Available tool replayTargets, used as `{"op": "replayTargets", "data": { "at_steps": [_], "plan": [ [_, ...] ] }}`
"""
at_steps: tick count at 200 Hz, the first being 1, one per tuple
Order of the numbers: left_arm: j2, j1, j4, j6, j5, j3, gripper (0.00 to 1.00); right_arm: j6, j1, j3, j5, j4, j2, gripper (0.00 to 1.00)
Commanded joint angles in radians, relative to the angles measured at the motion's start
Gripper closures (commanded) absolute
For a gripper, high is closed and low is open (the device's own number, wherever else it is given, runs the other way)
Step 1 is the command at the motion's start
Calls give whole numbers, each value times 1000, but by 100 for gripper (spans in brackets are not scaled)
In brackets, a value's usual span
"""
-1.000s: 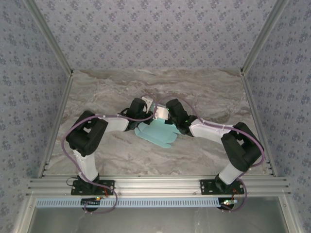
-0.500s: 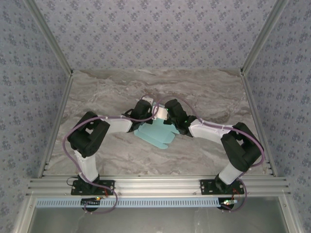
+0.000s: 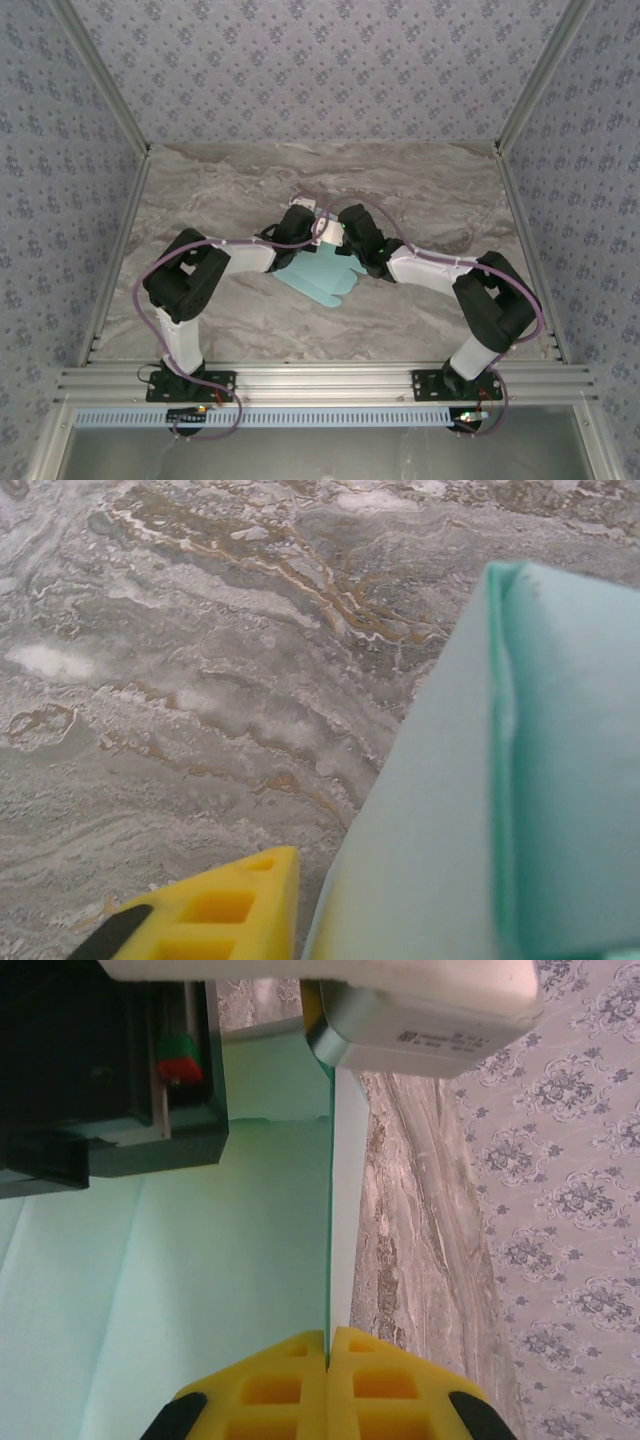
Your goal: Fold the paper box
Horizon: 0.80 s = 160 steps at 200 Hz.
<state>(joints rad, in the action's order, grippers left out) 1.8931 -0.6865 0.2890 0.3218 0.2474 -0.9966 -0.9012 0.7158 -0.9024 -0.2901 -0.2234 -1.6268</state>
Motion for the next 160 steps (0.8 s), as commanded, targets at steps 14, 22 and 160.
{"op": "replayTargets", "data": {
  "at_steps": [14,22,160],
  "plan": [
    [-16,43,94,-22,-36,46,63,8,-3,-13,-5,104,-14,100],
    [-27,46,107,-26,-66,53,59,8,-4,-16,-5,105,-13,100],
    [-93,102,125,-110,-320,90,53,-4,-7,-28,-11,114,-8,100]
  ]
}}
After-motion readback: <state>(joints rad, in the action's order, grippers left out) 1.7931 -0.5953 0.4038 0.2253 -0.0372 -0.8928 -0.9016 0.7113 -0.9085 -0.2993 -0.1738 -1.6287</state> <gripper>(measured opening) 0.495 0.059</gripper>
